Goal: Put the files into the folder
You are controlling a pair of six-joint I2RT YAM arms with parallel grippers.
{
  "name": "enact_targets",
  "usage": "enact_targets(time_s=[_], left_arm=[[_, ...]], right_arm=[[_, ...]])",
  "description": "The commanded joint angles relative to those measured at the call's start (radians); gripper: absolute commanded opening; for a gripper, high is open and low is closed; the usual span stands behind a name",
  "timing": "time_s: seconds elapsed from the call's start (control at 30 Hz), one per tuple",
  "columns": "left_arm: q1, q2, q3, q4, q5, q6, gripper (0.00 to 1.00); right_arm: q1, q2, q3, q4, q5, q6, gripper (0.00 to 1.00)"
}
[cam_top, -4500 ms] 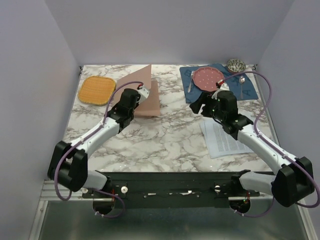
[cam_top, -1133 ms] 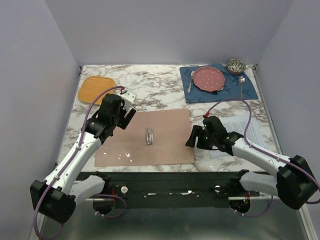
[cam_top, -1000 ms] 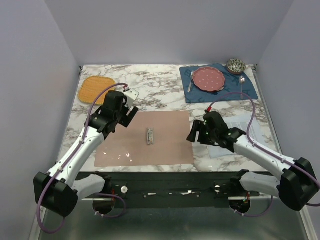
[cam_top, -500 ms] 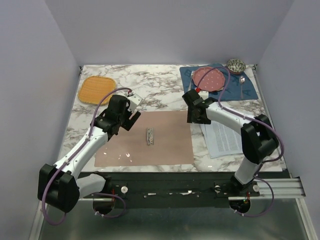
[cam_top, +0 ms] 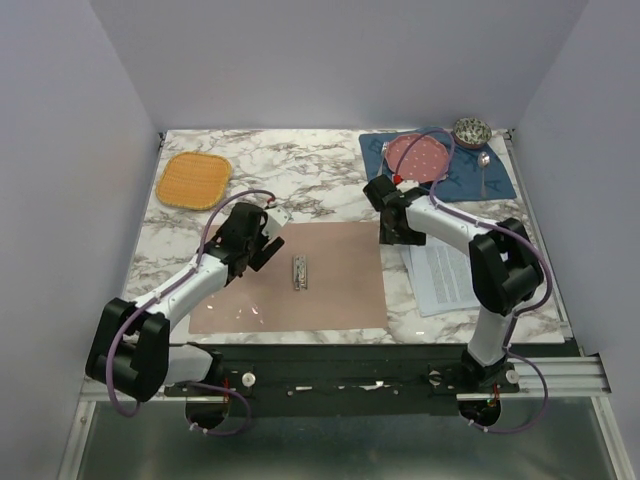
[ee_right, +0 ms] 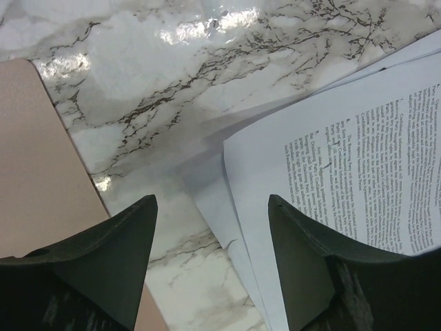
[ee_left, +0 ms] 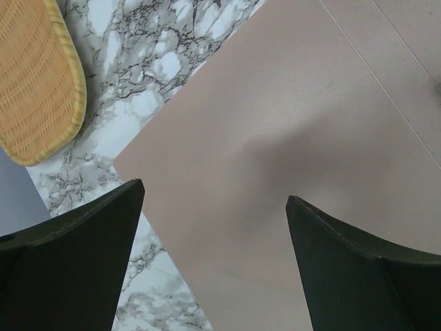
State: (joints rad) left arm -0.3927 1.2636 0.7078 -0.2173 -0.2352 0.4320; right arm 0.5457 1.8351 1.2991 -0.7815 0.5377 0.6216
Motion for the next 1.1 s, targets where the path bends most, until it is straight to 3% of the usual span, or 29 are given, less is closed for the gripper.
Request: enact_targets(time_s=[0.0, 0.4, 0.63, 0.87, 1.07], left_arm=[[0.003, 0.059, -0.017, 0.114, -0.029, 0.034, 0.99], [0.003, 0.187, -0.097, 0.268, -0.033, 0.083, 0.99], [0.003, 0.211, -0.111, 0.288, -0.033, 0.082, 0.99], [-0.011, 0.183, -0.131, 0.272, -0.027, 0.059, 0.99], [-0.05, 0.197, -0.126, 0.239, -0.062, 0.01, 0.99]], right_arm=[[-0.023, 0.056, 0.051, -0.021, 0.015, -0.006, 0.74], [-0.064, 0.093, 0.045, 0.016, -0.064, -0.025, 0.7], [-0.066, 0.078, 0.0, 0.039, -0.085, -0.019, 0.52], [-0.066, 0.064, -0.04, 0.051, -0.084, -0.013, 0.47], [-0.066, 0.036, -0.064, 0.064, -0.102, -0.01, 0.21]])
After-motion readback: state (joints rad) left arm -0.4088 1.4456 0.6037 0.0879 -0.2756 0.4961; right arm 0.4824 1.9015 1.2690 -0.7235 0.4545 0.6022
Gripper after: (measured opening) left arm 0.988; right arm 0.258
